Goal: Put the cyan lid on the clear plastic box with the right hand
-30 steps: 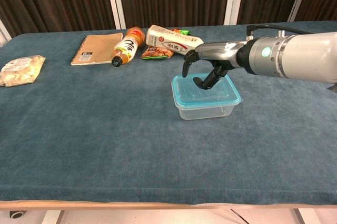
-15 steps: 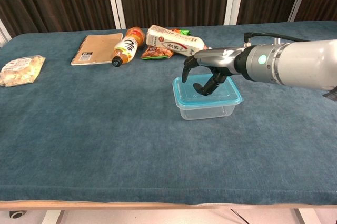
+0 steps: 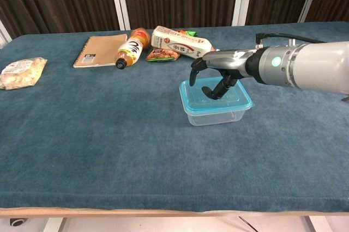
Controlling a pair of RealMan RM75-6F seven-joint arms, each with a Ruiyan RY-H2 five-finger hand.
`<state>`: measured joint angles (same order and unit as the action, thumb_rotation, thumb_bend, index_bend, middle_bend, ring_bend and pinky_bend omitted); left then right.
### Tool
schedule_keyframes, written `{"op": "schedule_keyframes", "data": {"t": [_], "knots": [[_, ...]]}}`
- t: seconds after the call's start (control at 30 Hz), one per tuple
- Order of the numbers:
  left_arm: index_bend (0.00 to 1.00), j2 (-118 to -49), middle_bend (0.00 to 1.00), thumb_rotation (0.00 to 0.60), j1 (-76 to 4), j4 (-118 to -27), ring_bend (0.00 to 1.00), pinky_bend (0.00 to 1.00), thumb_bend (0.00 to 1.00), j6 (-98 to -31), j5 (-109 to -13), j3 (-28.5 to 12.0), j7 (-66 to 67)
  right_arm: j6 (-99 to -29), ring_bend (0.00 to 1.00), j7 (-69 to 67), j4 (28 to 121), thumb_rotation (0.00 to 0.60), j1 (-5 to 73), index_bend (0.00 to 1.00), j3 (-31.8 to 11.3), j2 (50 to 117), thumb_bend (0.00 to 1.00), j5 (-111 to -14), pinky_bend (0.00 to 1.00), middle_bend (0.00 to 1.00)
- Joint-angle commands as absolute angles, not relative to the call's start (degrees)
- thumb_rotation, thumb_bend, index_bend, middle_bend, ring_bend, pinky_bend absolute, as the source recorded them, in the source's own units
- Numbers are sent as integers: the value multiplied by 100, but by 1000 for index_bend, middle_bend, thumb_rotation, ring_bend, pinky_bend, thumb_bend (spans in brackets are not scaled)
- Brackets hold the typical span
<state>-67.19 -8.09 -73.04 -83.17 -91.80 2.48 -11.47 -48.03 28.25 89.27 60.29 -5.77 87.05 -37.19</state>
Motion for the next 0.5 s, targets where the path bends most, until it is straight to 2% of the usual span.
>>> {"op": "schedule_keyframes", "data": {"t": [0.03,0.3,0.5], "knots": [[0,-6716,123,600,-809,-7317,152,85,387,-8321,-9182,245,-1146,-5043,0,2604,9269,568,5783,294,-533,8438,574,-4386,0,0],[0,-6743,123,600,-817,-7378,152,85,387,-8315,-9228,263,-1062,-5179,0,2365,9720,580,5379,283,-204,8071,574,-5277,0,0],[0,-6711,130,600,-819,-7492,152,85,387,-8296,-9230,271,-936,-5095,0,2148,9625,574,5184,302,-58,8104,575,-5768,0,0]]}}
